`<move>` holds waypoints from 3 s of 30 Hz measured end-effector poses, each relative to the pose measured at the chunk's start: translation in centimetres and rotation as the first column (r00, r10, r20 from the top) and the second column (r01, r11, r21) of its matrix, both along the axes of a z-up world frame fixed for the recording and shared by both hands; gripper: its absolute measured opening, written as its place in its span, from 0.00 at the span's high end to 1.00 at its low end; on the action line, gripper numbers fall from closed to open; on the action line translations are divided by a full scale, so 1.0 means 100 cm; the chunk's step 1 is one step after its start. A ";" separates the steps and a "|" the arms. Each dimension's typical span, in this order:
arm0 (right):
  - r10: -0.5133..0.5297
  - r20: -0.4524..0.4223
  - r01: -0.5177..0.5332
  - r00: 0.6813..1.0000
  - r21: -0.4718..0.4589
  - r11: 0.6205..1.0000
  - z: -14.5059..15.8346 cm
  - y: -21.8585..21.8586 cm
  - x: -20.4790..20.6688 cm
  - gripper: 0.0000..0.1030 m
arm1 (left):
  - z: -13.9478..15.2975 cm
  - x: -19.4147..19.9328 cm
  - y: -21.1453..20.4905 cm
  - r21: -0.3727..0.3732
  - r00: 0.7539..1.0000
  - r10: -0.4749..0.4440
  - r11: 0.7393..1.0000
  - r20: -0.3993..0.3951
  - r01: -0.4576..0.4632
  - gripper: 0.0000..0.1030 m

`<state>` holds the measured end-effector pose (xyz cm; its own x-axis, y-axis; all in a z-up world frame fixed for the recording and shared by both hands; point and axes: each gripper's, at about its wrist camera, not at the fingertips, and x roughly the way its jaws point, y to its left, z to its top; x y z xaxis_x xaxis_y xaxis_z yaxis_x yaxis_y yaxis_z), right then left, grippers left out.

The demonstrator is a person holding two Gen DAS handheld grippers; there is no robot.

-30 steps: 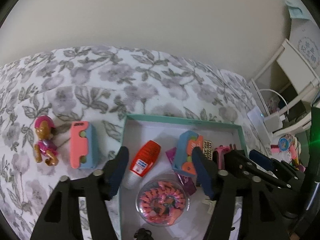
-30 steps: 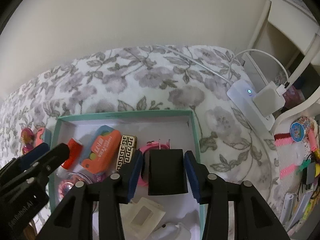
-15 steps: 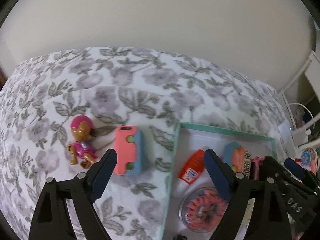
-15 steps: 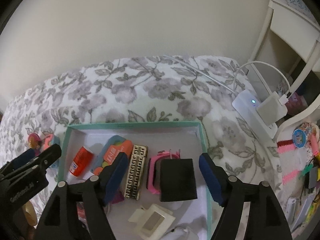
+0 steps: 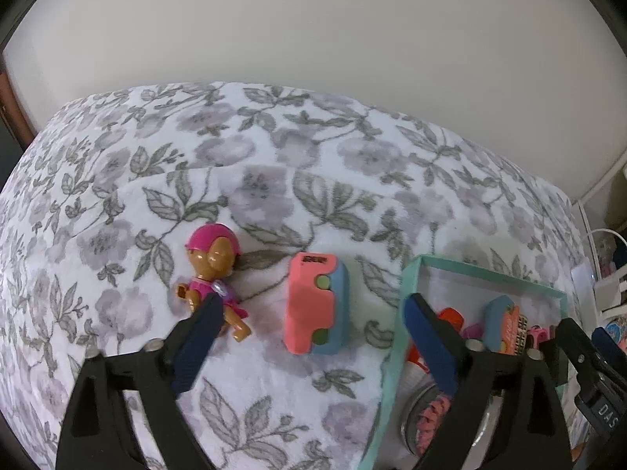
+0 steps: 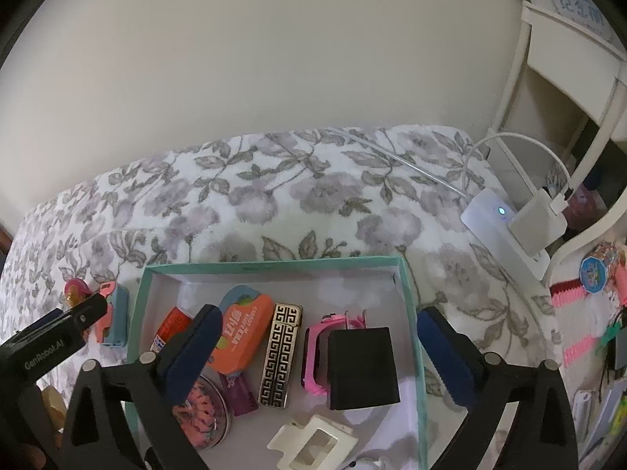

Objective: Organize rigid objects
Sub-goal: 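Move both tools back toward the puppy figure and coral block, then grasp the pink-helmeted puppy figure with the left tool while the right tool grasps the coral-and-blue block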

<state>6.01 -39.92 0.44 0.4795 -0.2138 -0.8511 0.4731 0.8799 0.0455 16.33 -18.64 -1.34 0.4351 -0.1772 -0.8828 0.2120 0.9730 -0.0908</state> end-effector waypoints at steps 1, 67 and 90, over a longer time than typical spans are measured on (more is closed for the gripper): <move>0.003 0.003 -0.003 1.000 -0.002 1.000 0.000 0.001 0.000 0.01 | 0.000 0.001 0.003 0.000 1.000 0.008 1.000 0.005 -0.008 0.01; 0.415 -0.070 -0.412 0.907 0.055 0.910 -0.059 0.187 0.099 0.51 | -0.048 0.041 0.082 -0.102 0.991 0.073 0.991 -0.117 -0.085 0.27; 0.431 -0.045 -0.429 0.901 0.054 0.902 -0.059 0.186 0.091 0.53 | -0.040 0.044 0.107 -0.147 0.976 0.181 0.969 -0.125 -0.199 0.49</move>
<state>15.10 -21.29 -5.45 0.4690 0.0388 -0.8823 0.0522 0.9961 0.0715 20.74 -7.90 -5.38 0.3764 -0.2413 -0.8945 0.0048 0.9660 -0.2585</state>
